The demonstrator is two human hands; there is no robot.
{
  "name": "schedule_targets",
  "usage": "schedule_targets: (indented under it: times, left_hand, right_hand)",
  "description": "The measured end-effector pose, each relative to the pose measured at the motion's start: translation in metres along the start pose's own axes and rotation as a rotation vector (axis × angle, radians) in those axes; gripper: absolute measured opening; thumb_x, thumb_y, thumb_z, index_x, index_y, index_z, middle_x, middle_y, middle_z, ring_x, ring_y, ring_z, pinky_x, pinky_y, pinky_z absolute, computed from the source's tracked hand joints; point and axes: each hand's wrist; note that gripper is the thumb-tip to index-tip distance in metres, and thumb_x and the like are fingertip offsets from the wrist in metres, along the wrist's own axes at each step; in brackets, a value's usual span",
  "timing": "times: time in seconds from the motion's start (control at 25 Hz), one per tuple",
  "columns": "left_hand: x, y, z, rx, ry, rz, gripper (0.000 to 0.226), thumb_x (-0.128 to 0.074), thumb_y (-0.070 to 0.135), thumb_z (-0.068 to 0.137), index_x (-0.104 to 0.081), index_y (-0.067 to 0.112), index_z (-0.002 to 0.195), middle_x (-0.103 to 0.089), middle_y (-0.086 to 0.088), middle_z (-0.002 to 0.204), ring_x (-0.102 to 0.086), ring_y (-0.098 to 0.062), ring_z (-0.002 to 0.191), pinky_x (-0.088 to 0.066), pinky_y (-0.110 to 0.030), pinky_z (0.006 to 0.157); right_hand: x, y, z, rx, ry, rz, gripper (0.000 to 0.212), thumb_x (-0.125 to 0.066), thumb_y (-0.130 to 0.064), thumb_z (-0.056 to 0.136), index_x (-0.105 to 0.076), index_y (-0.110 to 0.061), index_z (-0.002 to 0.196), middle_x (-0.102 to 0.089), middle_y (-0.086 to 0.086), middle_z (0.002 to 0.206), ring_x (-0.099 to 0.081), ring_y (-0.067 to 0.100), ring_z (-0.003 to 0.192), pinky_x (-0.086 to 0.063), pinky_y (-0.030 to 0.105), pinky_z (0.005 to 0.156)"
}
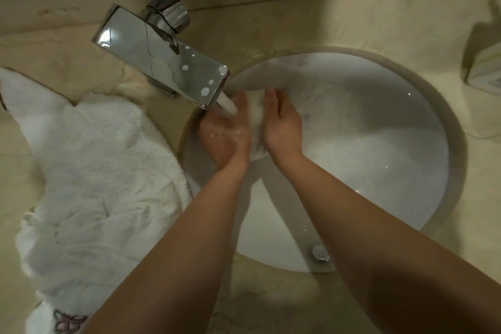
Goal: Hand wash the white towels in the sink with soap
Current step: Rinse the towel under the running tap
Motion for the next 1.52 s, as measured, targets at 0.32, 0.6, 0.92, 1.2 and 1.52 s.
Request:
schedule_targets:
  times: [0.32, 0.6, 0.92, 1.2, 1.52]
  left_hand:
    - [-0.015, 0.003, -0.004, 0.197, -0.216, -0.141, 0.021, -0.062, 0.034, 0.094, -0.067, 0.014, 0.088, -0.064, 0.009, 0.075, -0.055, 0.014, 0.062, -0.037, -0.008, 0.060]
    - [-0.023, -0.007, -0.014, 0.348, -0.383, -0.371, 0.041, -0.037, 0.051, 0.102, -0.068, 0.027, 0.092, -0.073, 0.001, 0.098, -0.068, -0.007, 0.097, -0.049, -0.026, 0.091]
    - [-0.043, -0.052, -0.021, -0.139, -0.489, -0.267, 0.060, -0.027, 0.049, 0.102, -0.061, 0.009, 0.130, -0.065, -0.004, 0.125, -0.060, -0.013, 0.119, -0.043, -0.024, 0.104]
    - [-0.076, -0.095, -0.005, -0.526, -0.173, 0.140, 0.043, -0.031, 0.022, 0.107, -0.066, 0.003, 0.122, -0.070, -0.014, 0.117, -0.058, -0.028, 0.102, -0.043, -0.032, 0.092]
    - [-0.086, -0.073, 0.010, -0.728, -0.072, 0.213, 0.020, -0.055, 0.011, 0.096, -0.070, 0.006, 0.109, -0.071, -0.014, 0.102, -0.058, -0.027, 0.097, -0.041, -0.032, 0.094]
  right_hand:
    - [0.004, 0.003, 0.004, -0.218, -0.032, 0.194, 0.048, -0.053, -0.049, 0.091, -0.057, -0.012, 0.122, -0.064, 0.005, 0.115, -0.060, 0.019, 0.101, -0.047, 0.027, 0.078]
    - [0.001, 0.010, 0.006, 0.071, -0.005, -0.182, 0.056, -0.035, -0.047, 0.088, -0.060, -0.020, 0.131, -0.060, 0.006, 0.131, -0.052, 0.023, 0.121, -0.042, 0.038, 0.103]
    - [-0.005, 0.051, 0.001, 0.093, 0.178, -0.177, 0.064, -0.039, -0.064, 0.083, -0.063, -0.018, 0.121, -0.061, 0.005, 0.115, -0.053, 0.022, 0.109, -0.042, 0.039, 0.097]
    - [-0.005, 0.052, 0.031, 0.158, 0.209, -0.276, 0.059, -0.038, -0.054, 0.088, -0.065, -0.006, 0.107, -0.064, 0.015, 0.102, -0.060, 0.032, 0.093, -0.039, 0.031, 0.078]
    - [-0.003, 0.063, 0.064, 0.231, 0.146, -0.382, 0.027, -0.055, -0.025, 0.099, -0.070, -0.003, 0.096, -0.070, 0.018, 0.091, -0.065, 0.034, 0.084, -0.030, 0.017, 0.068]
Point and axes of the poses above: each hand's wrist, its own z-axis towards the middle knuckle, its own x-axis out of the back of the hand, y = z × x
